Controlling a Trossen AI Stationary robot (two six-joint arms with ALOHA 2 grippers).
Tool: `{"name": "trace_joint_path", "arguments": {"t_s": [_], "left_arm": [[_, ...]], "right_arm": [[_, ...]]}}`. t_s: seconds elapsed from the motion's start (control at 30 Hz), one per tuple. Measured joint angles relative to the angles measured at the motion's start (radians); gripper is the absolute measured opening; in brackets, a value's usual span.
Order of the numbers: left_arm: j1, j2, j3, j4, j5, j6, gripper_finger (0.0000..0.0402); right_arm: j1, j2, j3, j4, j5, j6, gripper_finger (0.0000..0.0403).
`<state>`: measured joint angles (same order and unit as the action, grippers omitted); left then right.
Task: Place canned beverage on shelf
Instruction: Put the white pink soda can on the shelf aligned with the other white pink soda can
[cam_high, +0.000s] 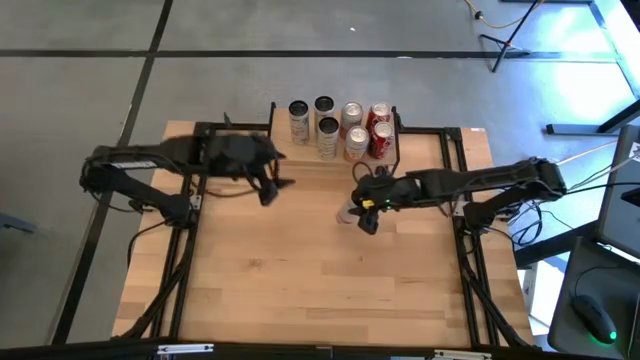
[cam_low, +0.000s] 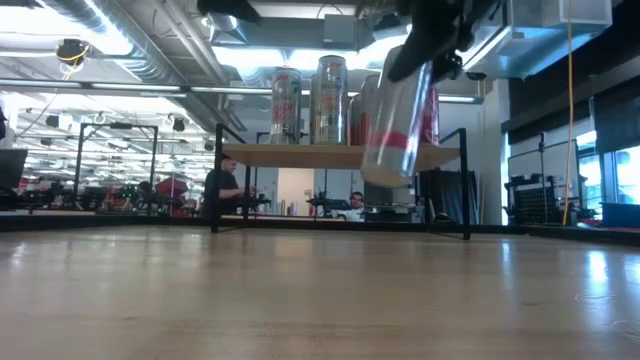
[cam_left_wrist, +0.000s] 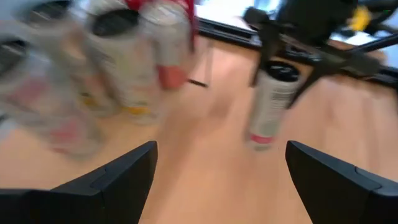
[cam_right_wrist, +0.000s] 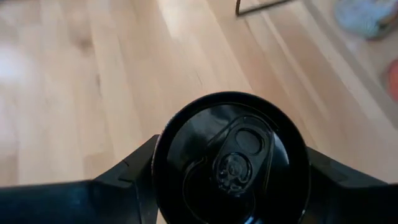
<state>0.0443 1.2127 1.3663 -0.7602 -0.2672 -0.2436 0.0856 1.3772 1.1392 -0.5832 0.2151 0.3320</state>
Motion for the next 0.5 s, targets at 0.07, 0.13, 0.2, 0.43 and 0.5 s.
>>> {"name": "trace_joint_path", "arguments": {"t_s": [0.07, 0.13, 0.2, 0.43, 0.5], "left_arm": [[-0.026, 0.012, -0.058, 0.077, 0.019, -0.046, 0.0341], [-0.046, 0.022, -0.112, 0.139, 0.035, -0.094, 0.0341], [-0.066, 0.029, -0.151, 0.182, 0.049, -0.171, 0.0341], [-0.182, 0.028, -0.248, 0.198, -0.085, -0.344, 0.0341], [-0.231, 0.037, -0.26, 0.201, -0.134, -0.4, 0.0341]], "right_arm": [[0.0, 0.023, 0.006, -0.021, 0.001, -0.001, 0.0238], [0.0, 0.04, 0.009, -0.034, -0.003, 0.005, 0.0238], [0.0, 0.057, 0.01, -0.052, -0.001, 0.026, 0.0238], [0.0, 0.113, 0.01, -0.06, 0.008, 0.07, 0.0238], [0.0, 0.128, 0.01, -0.064, 0.009, 0.102, 0.0238]]}}
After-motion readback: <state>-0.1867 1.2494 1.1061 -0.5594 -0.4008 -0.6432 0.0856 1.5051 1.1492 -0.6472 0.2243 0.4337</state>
